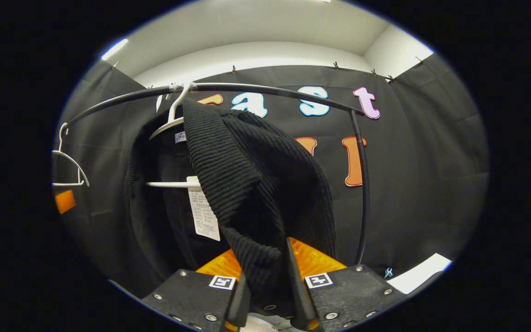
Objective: Grasp the clothes on the hanger with both hands and then place them into the laundry hamper below.
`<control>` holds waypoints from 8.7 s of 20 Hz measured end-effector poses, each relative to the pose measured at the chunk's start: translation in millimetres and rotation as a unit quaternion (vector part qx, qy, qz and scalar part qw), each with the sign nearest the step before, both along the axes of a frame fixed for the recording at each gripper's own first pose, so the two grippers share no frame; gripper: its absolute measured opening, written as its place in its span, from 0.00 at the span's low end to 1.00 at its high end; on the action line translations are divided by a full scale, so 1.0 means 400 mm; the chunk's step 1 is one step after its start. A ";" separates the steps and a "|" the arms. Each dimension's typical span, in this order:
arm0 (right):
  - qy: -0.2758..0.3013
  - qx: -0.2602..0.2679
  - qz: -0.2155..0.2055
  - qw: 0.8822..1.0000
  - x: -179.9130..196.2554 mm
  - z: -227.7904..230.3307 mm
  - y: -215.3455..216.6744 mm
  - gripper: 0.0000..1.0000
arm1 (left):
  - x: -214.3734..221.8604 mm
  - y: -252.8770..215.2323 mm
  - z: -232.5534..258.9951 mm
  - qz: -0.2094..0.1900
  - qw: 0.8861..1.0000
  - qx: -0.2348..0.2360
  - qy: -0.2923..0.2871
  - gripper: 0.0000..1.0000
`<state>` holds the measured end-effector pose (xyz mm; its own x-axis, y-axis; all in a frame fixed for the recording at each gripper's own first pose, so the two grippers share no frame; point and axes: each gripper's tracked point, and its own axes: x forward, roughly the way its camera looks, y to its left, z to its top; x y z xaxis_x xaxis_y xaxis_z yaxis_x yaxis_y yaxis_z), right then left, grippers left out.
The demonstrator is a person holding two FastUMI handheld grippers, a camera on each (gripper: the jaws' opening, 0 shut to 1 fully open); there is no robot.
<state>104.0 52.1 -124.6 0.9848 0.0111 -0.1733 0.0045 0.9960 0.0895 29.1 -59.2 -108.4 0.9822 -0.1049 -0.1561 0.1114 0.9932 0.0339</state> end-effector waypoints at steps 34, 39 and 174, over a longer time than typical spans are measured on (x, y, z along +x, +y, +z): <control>-0.070 -0.023 0.006 0.997 -0.097 0.222 -0.167 0.03 | 0.261 -0.248 -0.201 -0.059 0.997 0.024 0.044 0.20; -0.095 -0.022 -0.016 0.995 -0.103 0.292 -0.231 0.03 | 0.257 -0.215 -0.164 -0.045 0.998 0.007 0.039 0.15; 0.263 -0.011 0.102 0.959 -0.228 -1.112 0.200 0.04 | -0.229 0.048 -1.288 0.057 0.907 -0.045 0.414 0.09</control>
